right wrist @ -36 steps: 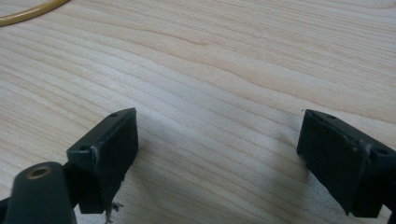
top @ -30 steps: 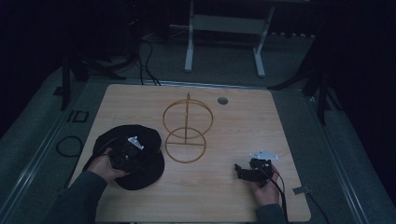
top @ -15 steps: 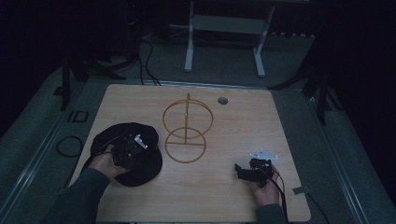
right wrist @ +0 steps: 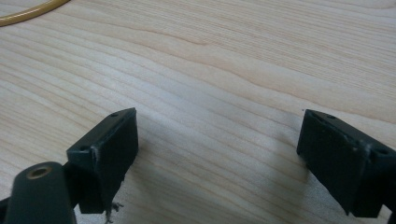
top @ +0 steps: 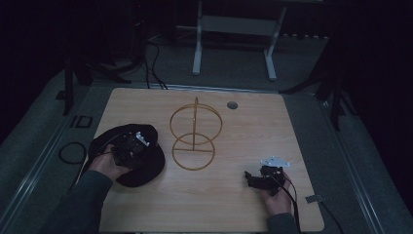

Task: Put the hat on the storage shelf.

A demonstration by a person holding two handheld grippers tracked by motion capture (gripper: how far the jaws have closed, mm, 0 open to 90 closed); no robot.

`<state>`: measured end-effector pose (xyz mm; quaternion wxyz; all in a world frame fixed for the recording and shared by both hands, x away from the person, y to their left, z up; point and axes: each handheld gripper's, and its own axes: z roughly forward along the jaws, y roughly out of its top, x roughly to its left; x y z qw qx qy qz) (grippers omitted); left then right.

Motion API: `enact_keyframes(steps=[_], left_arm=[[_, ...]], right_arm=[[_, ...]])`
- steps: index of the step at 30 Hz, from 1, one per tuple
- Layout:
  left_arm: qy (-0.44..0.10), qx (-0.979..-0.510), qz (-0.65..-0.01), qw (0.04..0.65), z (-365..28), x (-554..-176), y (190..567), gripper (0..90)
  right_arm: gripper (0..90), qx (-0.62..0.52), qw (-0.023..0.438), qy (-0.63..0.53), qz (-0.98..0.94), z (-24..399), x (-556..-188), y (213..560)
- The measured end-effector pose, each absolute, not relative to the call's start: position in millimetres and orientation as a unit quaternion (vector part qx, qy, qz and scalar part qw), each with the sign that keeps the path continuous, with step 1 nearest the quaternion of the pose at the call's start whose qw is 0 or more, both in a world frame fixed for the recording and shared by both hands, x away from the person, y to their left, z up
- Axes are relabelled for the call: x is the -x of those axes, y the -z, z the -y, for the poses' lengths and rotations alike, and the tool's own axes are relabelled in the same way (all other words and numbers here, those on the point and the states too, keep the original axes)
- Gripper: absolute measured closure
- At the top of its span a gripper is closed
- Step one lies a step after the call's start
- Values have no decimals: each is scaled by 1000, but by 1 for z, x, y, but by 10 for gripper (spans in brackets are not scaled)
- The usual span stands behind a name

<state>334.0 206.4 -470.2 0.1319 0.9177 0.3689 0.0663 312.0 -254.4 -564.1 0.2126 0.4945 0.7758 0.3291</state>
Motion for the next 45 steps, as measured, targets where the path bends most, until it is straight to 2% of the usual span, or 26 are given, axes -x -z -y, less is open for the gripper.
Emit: enact_keyframes(steps=[22, 45], left_arm=[[-70, -899, -412, 135, -219, -348, 442, 769], [-98, -892, -415, 152, -218, -354, 394, 764]], right_arm=[[125, -494, 213, -329, -776, 254, -312, 564], [125, -495, 213, -329, -776, 254, -312, 564]])
